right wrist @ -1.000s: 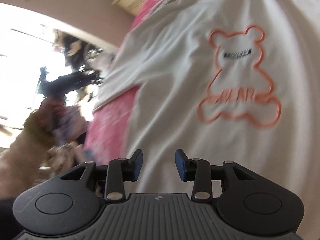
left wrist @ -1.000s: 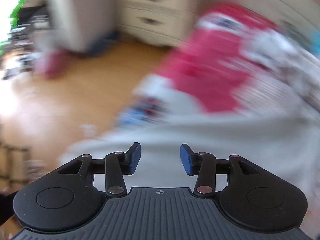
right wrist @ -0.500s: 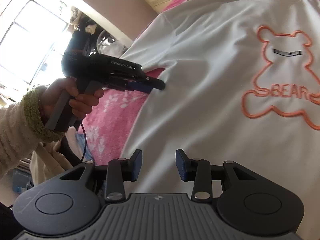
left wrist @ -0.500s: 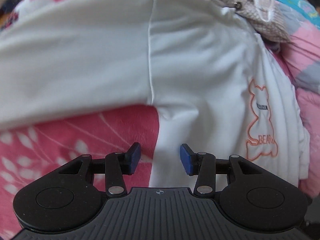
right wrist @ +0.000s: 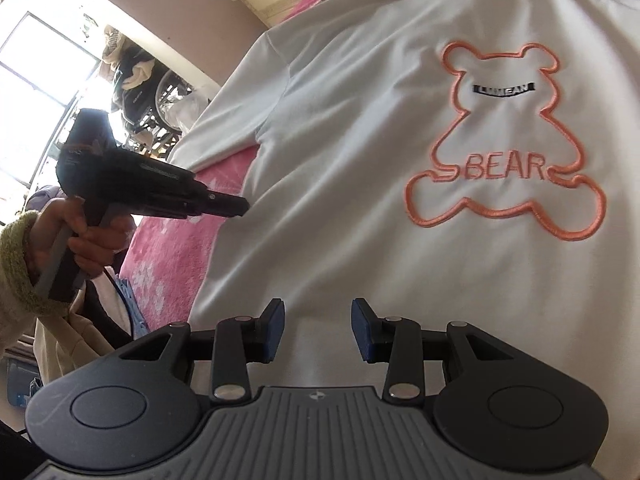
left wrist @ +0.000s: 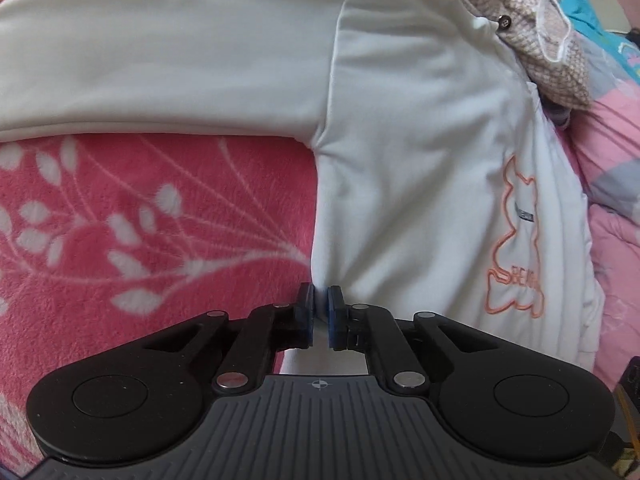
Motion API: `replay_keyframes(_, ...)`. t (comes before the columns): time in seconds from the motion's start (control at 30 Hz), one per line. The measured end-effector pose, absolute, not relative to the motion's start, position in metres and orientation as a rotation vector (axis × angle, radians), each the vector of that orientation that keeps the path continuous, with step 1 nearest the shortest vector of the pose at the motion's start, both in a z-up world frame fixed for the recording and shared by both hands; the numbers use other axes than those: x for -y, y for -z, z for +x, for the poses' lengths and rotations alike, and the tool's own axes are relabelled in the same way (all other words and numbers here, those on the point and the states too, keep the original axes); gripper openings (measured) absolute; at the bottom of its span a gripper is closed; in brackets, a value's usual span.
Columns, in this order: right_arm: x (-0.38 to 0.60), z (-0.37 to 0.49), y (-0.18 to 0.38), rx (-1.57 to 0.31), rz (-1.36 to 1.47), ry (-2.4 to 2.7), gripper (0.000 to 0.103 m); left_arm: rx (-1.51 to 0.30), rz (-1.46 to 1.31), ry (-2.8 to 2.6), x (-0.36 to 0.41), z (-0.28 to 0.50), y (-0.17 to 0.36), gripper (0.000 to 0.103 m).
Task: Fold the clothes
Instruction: 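Pinch the folded sleeve edge with the left gripper to straighten it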
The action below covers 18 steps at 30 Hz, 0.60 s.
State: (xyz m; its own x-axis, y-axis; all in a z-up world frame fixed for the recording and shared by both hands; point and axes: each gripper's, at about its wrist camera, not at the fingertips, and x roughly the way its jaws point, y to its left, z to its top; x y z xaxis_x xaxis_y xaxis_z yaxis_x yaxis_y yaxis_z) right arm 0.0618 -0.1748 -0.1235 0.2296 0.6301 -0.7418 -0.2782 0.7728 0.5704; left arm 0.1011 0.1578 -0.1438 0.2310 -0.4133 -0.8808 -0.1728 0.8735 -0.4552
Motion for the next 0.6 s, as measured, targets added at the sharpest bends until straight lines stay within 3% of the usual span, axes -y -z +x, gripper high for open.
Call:
replay_keyframes(0.03, 0.176, 0.062, 0.124, -1.188, 0.354, -0.637, 0.041, -1.339, -0.526, 0.183, -0.159, 0.102, 0.141, 0.007)
replay_keyframes(0.17, 0.179, 0.060, 0.129, -1.199, 0.370, -0.619, 0.041, -1.280, -0.529, 0.169, -0.168, 0.109, 0.130, 0.038)
replay_keyframes(0.33, 0.177, 0.055, 0.128, -1.183, 0.365, -0.613, 0.041, -1.249, -0.637, 0.091, -0.184, 0.134, 0.150, 0.038)
replay_keyframes(0.43, 0.180, 0.054, 0.129, -1.184, 0.364, -0.611, 0.041, -1.223, -0.722, 0.071, -0.187, 0.139, 0.159, 0.033)
replay_keyframes(0.47, 0.180, 0.053, 0.130, -1.189, 0.365, -0.610, 0.041, -1.206, -0.705, 0.071, -0.186, 0.139, 0.157, 0.015)
replay_keyframes(0.5, 0.179, 0.053, 0.132, -1.193, 0.365, -0.608, 0.041, -1.190, -0.688, 0.071, -0.185, 0.139, 0.156, 0.004)
replay_keyframes(0.6, 0.178, 0.053, 0.135, -1.200, 0.363, -0.607, 0.041, -1.134, -0.635, 0.042, -0.186, 0.138, 0.150, 0.001)
